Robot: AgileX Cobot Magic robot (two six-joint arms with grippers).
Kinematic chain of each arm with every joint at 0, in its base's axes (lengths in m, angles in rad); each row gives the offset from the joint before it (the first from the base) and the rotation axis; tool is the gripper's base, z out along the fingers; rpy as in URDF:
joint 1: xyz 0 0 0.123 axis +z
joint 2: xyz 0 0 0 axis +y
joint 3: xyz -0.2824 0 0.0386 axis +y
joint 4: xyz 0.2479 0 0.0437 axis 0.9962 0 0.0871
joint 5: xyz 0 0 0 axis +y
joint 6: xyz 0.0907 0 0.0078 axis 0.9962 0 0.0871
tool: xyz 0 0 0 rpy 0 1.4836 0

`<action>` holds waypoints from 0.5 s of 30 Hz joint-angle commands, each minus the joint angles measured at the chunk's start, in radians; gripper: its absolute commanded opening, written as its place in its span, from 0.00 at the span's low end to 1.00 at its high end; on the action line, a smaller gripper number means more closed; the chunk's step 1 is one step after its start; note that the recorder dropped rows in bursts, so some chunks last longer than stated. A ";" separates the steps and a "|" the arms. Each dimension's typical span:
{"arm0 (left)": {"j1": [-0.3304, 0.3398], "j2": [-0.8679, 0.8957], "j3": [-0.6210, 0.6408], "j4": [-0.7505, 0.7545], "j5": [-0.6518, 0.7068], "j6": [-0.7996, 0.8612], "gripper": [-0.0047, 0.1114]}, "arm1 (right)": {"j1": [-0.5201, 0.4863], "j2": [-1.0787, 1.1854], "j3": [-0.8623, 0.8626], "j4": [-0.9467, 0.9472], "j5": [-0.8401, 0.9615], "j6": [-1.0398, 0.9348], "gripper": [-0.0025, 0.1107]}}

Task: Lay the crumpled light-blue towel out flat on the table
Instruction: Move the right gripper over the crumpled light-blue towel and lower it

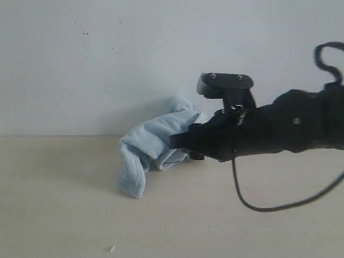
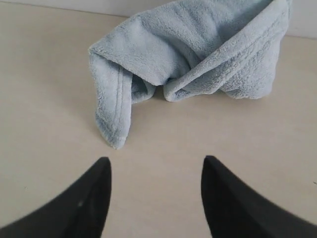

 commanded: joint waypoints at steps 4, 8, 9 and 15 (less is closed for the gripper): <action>-0.004 -0.004 0.004 -0.002 -0.012 -0.008 0.08 | 0.001 0.254 -0.225 0.001 -0.014 0.069 0.51; -0.004 -0.004 0.004 -0.002 -0.012 -0.008 0.08 | 0.001 0.350 -0.314 0.001 -0.016 0.077 0.51; -0.004 -0.004 0.004 -0.002 -0.012 -0.008 0.08 | 0.001 0.374 -0.340 0.001 -0.016 0.079 0.51; -0.004 -0.004 0.004 -0.002 -0.012 -0.008 0.08 | 0.001 0.499 -0.474 0.001 -0.010 0.103 0.51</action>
